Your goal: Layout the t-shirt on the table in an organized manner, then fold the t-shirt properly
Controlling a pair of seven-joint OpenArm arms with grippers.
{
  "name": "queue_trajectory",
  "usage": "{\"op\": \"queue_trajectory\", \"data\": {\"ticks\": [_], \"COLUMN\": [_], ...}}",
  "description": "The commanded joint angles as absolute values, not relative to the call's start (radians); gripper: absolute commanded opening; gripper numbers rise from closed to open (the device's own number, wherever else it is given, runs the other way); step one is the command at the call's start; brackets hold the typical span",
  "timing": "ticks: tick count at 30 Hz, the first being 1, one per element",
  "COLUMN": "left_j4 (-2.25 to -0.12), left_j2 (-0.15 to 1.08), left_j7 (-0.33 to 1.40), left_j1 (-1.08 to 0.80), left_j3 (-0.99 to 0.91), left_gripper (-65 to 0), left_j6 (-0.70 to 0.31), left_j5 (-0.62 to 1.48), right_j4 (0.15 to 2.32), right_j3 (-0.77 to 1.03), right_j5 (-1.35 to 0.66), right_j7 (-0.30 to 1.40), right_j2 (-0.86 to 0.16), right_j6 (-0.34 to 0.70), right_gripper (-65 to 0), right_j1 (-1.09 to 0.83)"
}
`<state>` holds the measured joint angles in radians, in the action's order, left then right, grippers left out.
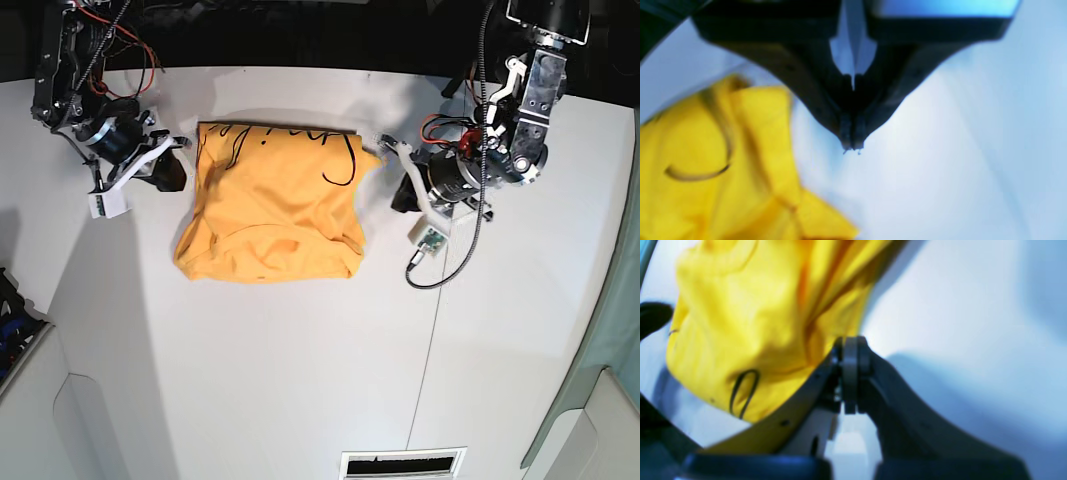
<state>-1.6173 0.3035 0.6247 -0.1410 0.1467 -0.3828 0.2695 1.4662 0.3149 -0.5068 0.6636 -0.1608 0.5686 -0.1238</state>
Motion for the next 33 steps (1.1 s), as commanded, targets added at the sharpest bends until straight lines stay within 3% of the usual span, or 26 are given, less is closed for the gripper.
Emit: {"op": "queue_trajectory", "data": {"ticks": [1, 17, 26, 29, 33], "left_j4": [-1.662, -2.041, -1.994, -1.892, -1.668], "left_j2": [0.322, 0.371, 0.366, 0.372, 0.421], "left_j7": [0.616, 0.663, 0.691, 0.727, 0.748], "left_j1": [-0.159, -0.828, -1.116, -1.123, -1.054], "left_j3": [0.130, -0.131, -0.131, -0.131, -0.076], "left_gripper": [-65.0, -65.0, -65.0, -65.0, -65.0], "left_j6": [-0.376, -0.379, -0.420, -0.458, -0.423], "left_j5": [0.281, 0.303, 0.250, 0.226, 0.227], "right_j4": [1.497, 1.700, 1.699, 1.698, 1.680], "right_j3": [0.339, 0.401, 0.223, 0.138, 0.053], "right_j5": [-0.525, -0.735, -0.736, -0.681, -0.594], "right_j7": [0.673, 0.745, 0.776, 0.776, 0.780], "right_j2": [-0.171, -0.327, -0.372, -0.382, -0.382], "right_j6": [0.576, 0.580, 0.580, 0.579, 0.561], "right_gripper": [-65.0, -65.0, -65.0, -65.0, -65.0], "right_j1": [-0.119, -0.530, -0.679, -0.719, -0.752]}}
